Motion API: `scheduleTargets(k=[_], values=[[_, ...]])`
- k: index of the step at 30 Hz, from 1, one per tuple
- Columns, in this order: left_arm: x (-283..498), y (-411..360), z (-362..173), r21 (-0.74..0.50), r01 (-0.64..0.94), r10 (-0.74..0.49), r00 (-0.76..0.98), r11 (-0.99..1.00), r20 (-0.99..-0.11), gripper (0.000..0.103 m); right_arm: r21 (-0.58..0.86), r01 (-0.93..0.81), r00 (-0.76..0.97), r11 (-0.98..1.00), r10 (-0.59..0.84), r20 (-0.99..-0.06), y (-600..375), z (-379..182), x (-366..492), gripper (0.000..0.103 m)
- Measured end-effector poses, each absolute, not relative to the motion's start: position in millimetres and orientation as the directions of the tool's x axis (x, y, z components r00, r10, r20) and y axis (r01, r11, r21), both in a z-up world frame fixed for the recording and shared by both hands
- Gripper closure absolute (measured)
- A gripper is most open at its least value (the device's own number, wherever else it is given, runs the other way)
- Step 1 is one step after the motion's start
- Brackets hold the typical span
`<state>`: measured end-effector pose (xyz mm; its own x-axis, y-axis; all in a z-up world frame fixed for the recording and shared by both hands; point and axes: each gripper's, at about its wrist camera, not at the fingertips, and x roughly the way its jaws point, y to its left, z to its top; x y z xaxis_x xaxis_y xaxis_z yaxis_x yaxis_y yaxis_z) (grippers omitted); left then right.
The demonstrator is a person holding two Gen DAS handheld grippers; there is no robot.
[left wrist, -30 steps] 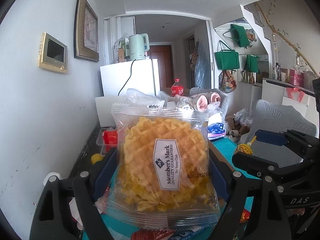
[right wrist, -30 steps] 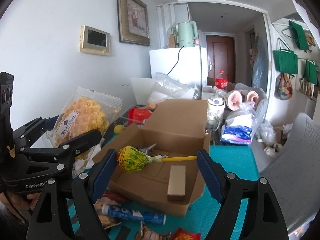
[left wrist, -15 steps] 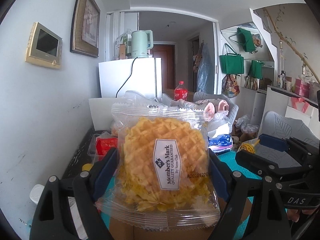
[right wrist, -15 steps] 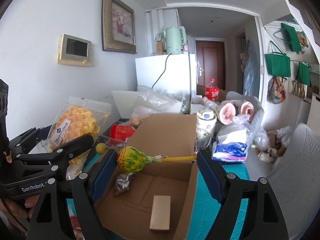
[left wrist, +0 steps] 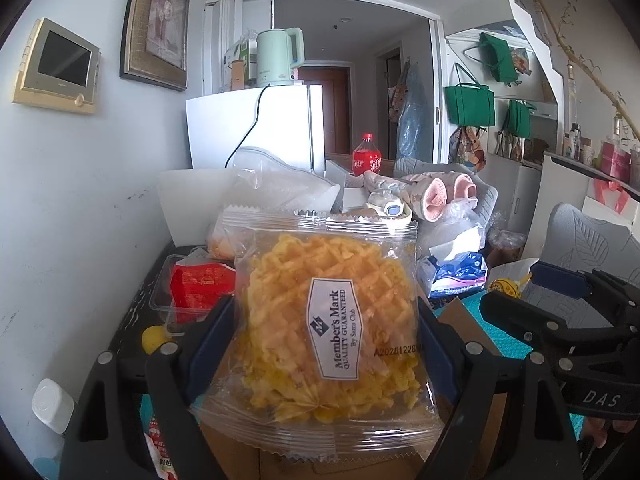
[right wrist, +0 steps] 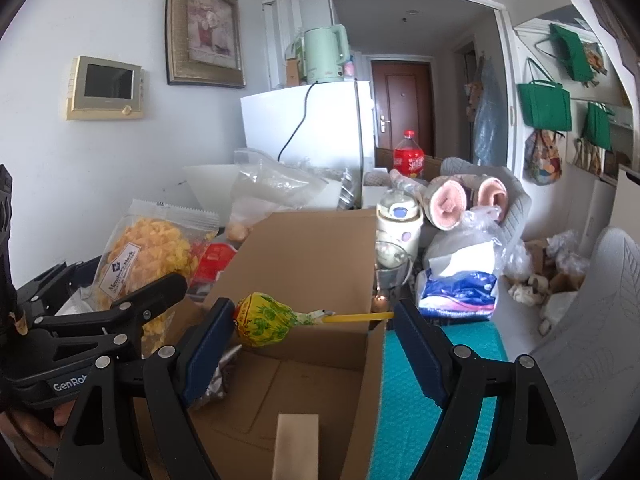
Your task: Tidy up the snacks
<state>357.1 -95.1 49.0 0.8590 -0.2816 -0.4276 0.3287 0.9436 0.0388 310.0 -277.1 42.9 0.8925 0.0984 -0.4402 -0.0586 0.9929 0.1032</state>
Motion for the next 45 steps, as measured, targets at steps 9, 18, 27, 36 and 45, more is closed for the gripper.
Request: scheduleTargets(k=[9, 18, 27, 36, 45], values=[[382, -100, 24, 0.031, 0.329, -0.266, 0.813, 0.944, -0.518, 0.018, 0.124, -0.069, 0.852, 0.99, 0.123, -0.508, -280, 17, 329, 0.021], [399, -93, 8, 0.047, 0.268, -0.195, 0.801, 0.962, -0.566, 0.018, 0.11, -0.071, 0.798, 0.991, 0.123, -0.589, -264, -4, 346, 0.021], [402, -97, -1, 0.079, 0.27, -0.17, 0.78, 0.96, -0.602, 0.018, 0.04, -0.033, 0.759, 0.999, 0.051, -0.649, -260, -15, 354, 0.021], [398, -94, 3, 0.083, 0.264, -0.163, 0.783, 0.961, -0.6, 0.018, 0.038, -0.04, 0.76, 0.998, 0.055, -0.648, -259, -13, 351, 0.019], [384, -92, 16, 0.065, 0.259, -0.173, 0.791, 0.964, -0.587, 0.018, 0.051, -0.031, 0.771, 0.998, 0.056, -0.634, -260, -4, 340, 0.019]])
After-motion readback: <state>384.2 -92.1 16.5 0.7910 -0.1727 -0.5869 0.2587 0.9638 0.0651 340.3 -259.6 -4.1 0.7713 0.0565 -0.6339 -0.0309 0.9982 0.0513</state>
